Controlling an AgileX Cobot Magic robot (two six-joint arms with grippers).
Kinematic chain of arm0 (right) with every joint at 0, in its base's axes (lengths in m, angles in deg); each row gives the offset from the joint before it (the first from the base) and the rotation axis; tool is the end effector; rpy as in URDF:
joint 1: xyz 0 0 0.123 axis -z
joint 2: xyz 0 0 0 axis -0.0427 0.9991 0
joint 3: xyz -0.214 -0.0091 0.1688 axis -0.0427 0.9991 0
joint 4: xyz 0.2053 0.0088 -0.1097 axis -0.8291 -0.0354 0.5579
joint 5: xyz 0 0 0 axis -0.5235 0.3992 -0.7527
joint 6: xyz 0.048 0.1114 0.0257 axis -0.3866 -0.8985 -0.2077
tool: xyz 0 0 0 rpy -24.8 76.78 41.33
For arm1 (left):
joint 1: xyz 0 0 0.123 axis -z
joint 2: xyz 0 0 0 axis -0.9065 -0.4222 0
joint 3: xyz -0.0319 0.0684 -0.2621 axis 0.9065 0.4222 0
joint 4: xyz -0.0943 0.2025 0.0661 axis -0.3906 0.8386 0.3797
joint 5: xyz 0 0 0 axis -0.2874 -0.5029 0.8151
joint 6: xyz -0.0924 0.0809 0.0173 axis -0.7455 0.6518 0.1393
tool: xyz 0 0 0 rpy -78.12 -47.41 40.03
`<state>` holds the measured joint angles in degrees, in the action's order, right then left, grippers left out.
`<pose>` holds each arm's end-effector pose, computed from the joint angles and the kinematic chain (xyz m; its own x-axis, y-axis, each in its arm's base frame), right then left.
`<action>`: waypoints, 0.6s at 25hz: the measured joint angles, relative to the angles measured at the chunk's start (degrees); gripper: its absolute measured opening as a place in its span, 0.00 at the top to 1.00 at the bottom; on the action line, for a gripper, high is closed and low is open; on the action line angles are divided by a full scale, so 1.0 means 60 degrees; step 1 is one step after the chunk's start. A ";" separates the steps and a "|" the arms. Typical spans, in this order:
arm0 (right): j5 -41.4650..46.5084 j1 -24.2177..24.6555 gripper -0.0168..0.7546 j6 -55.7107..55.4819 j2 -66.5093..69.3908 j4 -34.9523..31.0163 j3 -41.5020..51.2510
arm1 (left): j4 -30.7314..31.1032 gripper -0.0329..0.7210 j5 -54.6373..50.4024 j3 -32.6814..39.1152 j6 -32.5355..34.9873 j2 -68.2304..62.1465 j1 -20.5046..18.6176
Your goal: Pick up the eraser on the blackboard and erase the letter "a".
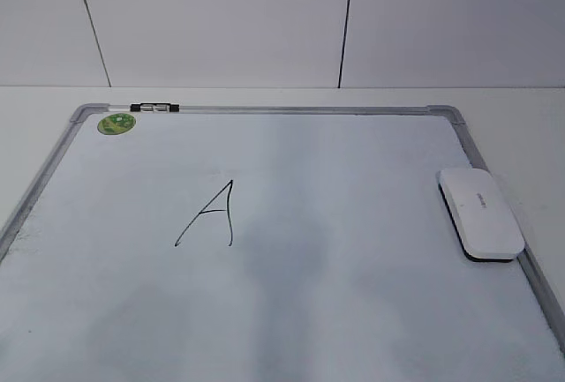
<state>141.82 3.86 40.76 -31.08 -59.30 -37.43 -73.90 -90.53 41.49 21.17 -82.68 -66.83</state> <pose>0.0125 -0.0116 0.2447 -0.5089 0.0389 -0.8599 0.1169 0.9928 -0.0243 0.0173 -0.0228 0.2522 -0.4859 0.0235 -0.8737 0.1519 0.9867 -0.0579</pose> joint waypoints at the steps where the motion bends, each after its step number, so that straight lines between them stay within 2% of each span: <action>1: 0.0000 0.0000 0.21 0.0000 0.0000 0.0000 0.0000 | 0.0000 0.46 0.0000 0.0000 0.0000 0.0000 0.0000; 15: 0.0000 0.0000 0.21 0.0000 0.0000 0.0000 0.0000 | 0.0000 0.46 0.0000 0.0000 0.0000 0.0000 0.0000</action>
<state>141.82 3.86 40.76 -31.08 -59.30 -37.43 -73.90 -90.53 41.49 21.17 -82.68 -66.83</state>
